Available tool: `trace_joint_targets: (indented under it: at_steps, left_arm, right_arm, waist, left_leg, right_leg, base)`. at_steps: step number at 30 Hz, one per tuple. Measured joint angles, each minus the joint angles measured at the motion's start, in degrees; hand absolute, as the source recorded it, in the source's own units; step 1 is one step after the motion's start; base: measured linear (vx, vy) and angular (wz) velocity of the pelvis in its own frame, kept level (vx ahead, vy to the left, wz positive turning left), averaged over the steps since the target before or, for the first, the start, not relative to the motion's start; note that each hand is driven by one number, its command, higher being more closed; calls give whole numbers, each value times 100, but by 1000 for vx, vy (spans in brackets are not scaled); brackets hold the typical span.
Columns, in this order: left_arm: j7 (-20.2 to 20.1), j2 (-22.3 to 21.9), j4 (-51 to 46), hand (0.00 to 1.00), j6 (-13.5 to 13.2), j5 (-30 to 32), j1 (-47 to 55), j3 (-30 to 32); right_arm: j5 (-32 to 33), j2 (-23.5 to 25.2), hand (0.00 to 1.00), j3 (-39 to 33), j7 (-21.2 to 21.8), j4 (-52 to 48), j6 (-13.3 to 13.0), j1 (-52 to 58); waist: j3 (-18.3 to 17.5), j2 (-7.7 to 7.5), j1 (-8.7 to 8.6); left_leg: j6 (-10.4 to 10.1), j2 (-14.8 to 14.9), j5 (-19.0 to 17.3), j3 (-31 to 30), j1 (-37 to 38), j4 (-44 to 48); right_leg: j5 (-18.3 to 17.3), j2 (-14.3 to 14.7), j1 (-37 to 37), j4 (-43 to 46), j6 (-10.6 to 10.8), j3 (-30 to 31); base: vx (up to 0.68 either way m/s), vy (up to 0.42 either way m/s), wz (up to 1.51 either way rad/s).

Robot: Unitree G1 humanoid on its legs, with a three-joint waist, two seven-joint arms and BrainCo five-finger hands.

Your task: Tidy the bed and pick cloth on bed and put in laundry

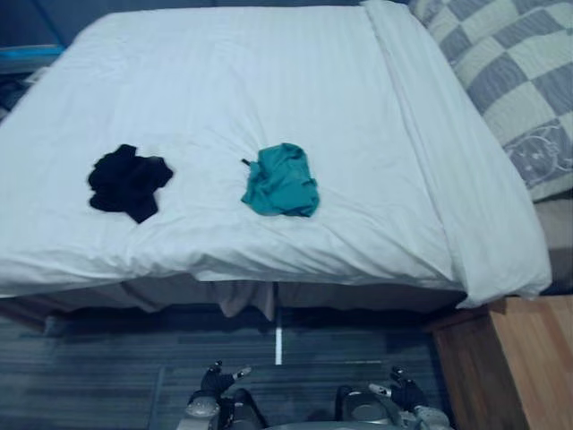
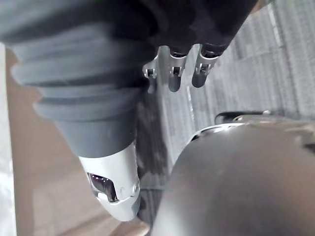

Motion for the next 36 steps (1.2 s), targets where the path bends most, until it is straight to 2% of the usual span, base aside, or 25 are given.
trace_joint_targets:
  at_steps: [1, 3, 4, 6, 7, 8, 11, 12, 13, 14, 15, 16, 17, 18, 19, 20, 21, 22, 24, 29, 31, 33, 34, 35, 36]
  left_arm:
    - [-80, -23, -87, 0, -146, -60, 22, 64]
    - [-177, -33, -85, 0, -238, -5, 60, 57]
    - [-206, -28, -67, 0, -246, 51, 117, 37]
    - [-312, -45, 54, 0, -248, 107, 128, 29]
    - [-386, -93, 89, 0, -266, 101, 73, 8]
    - [-433, -95, 82, 0, -290, 101, 73, -6]
    - [-417, -81, 89, 0, -413, 100, -24, -347]
    - [-410, -112, 90, 0, -417, 99, -38, -563]
    - [-413, -118, 87, 0, -412, 90, -25, -681]
    - [-401, 6, 104, 0, -344, 84, -128, -683]
    - [-336, 73, 104, 0, -218, 82, -101, -566]
    - [-291, 102, 76, 0, -208, 83, -6, -485]
    - [-271, 114, 0, 0, -198, 75, 20, -442]
    - [-297, 174, -132, 0, -181, 83, -18, -555]
    - [-311, 224, -155, 0, -181, 89, -30, -688]
    - [-347, 240, -144, 0, -176, 92, -132, -827]
    - [-429, 200, -137, 0, -141, 98, -274, -1083]
    - [-448, 91, -140, 0, -121, 117, -411, -1220]
    - [-383, -133, -139, 0, -58, 160, -407, -1330]
    - [-112, -166, 106, 0, 69, 137, -275, -1228]
    - [-26, -178, 101, 0, 55, 127, -236, -1046]
    - [167, -174, 74, 0, 17, 49, -255, -804]
    - [226, -165, 74, 0, 20, -19, -243, -697]
    - [299, -152, 91, 0, 59, -155, -180, -466]
    - [354, -185, 90, 0, 119, -336, -38, -317]
  right_arm:
    - [-91, -111, 0, 35, -17, 10, -4, 12]
    - [7, -177, 0, 50, -33, 61, -6, 12]
    - [92, -189, 0, 46, -50, 52, -47, -44]
    - [81, -156, 0, 54, -52, 46, -105, -113]
    - [26, -143, 0, 102, -50, 55, -112, -185]
    - [-5, -142, 0, 112, -44, 74, -101, -193]
    - [-80, -246, 0, 216, 4, 199, -72, -229]
    - [-99, -368, 0, 333, 54, 229, -60, -261]
    - [-178, -419, 0, 356, 119, 280, -43, -260]
    - [-280, -295, 0, 375, 199, 484, 23, -396]
    - [-445, -328, 0, 585, 436, 599, 7, -607]
    - [-470, -353, 0, 778, 573, 599, -25, -692]
    - [-479, -333, 0, 1018, 728, 573, -100, -769]
    - [-473, -230, 0, 1318, 874, 365, -138, -838]
    - [-452, -151, 0, 1494, 932, 169, -136, -832]
    - [-414, -67, 0, 1652, 1007, -60, -102, -825]
    - [-407, 6, 0, 1775, 1023, -369, -74, -747]
    - [-386, 9, 0, 1763, 998, -495, -91, -694]
    - [-210, 58, 0, 1791, 962, -399, -98, -716]
    - [396, 167, 0, 1994, 985, -316, -453, -779]
    - [535, 164, 0, 1973, 951, -136, -431, -859]
    - [554, 160, 0, 1920, 690, 89, -282, -834]
    - [544, 166, 0, 1884, 610, 153, -228, -808]
    - [498, 180, 0, 1663, 408, 256, -193, -806]
    - [462, 170, 0, 1309, 132, 296, -189, -776]
  waist:
    - [28, 149, 68]
    - [29, 195, 104]
    - [0, 245, 83]
    - [-4, 216, -20]
    - [-11, 158, -55]
    - [-13, 133, -52]
    - [-8, 137, -51]
    - [-15, 249, -51]
    - [-42, 304, -29]
    - [-49, 45, 43]
    - [-101, 3, 255]
    - [-112, -21, 385]
    - [-124, -39, 500]
    - [-130, -13, 480]
    - [-129, -10, 407]
    - [-115, 18, 311]
    - [-66, 107, 207]
    - [-44, 140, 101]
    - [-42, 251, 163]
    - [-85, 206, 160]
    - [-98, 185, 172]
    - [-98, 180, 317]
    - [-96, 182, 337]
    - [-93, 149, 376]
    - [-175, 269, 366]
  left_leg:
    - [50, 360, 40, 0, -346, 1004]
    - [175, 630, -23, 39, -442, 1522]
    - [392, 803, -168, 42, -255, 1237]
    - [402, 915, -173, -90, -10, 321]
    - [375, 961, -155, -438, 13, -251]
    - [367, 986, -150, -596, -2, -396]
    - [367, 1089, -166, -1434, 27, -629]
    - [284, 1045, -347, -1459, 180, -507]
    - [-436, 1001, -647, -1451, 262, -404]
    - [-668, 728, -913, -1083, 310, 1]
    - [-562, 739, -1097, -573, 486, 23]
    - [-540, 738, -1087, -233, 690, -65]
    - [-468, 666, -1059, 25, 891, -243]
    - [-349, 630, -950, 145, 936, -538]
    - [-274, 570, -831, 127, 922, -720]
    - [-203, 473, -654, 58, 877, -1015]
    - [-49, 319, -406, -65, 784, -1382]
    - [60, 38, -210, -319, 736, -1657]
    - [115, -148, -136, -388, 864, -1856]
    - [159, -308, -91, -574, 845, -1746]
    - [159, -314, -91, -581, 596, -1299]
    - [158, -163, -92, -667, 144, -238]
    - [155, -111, -94, -708, 94, -6]
    - [147, -75, -190, -785, 121, 33]
    - [176, -103, -195, -785, 453, -436]
  right_leg:
    - [35, -14, 165, -9, -44, -21]
    - [128, -71, 342, -16, 34, 4]
    - [148, -89, 338, 20, 67, 171]
    - [193, -207, 209, 89, 148, 400]
    - [243, -397, 80, 140, 288, 566]
    - [251, -477, 17, 156, 362, 624]
    - [164, -879, -17, 240, 939, 858]
    - [138, -1021, -1, 287, 1023, 882]
    - [181, -1136, 39, 265, 1034, 893]
    - [584, -1579, 9, 276, 991, 772]
    - [1278, -1750, -127, 183, 324, -5]
    - [1323, -1835, -306, 530, -31, -750]
    - [1119, -1788, -457, 1072, -104, -1587]
    - [633, -1251, -509, 1240, 152, -1792]
    - [387, -832, -518, 1165, 304, -1646]
    - [169, -217, -501, 855, 309, -1270]
    - [130, 530, -329, 31, -14, -321]
    - [408, 683, -81, -431, -160, 187]
    - [404, 570, -13, -396, -112, 254]
    - [251, 389, 160, -315, -41, 147]
    - [234, 297, 138, -285, -34, 130]
    - [240, 249, 204, -296, -49, 237]
    - [247, 262, 257, -302, -67, 270]
    - [256, 262, 311, -297, -89, 406]
    - [253, 379, 307, -273, -84, 510]
  base:
    - [-29, 46, 10]
    - [21, 108, -36]
    - [39, 134, -67]
    - [81, 230, -64]
    - [100, 266, -44]
    - [98, 334, -26]
    - [47, 480, -10]
    - [13, 680, -17]
    - [11, 747, -40]
    - [-4, 888, -103]
    - [8, 662, -144]
    - [2, 590, -173]
    - [16, 507, -133]
    - [12, 475, -76]
    - [39, 346, -5]
    - [26, 217, 58]
    - [21, 205, 110]
    - [5, 160, 98]
    - [69, 162, 51]
    - [26, 41, 30]
    - [-51, -19, 15]
    - [-64, -51, -4]
    - [-57, -33, -40]
    - [-49, -43, -56]
    - [-9, -26, -53]
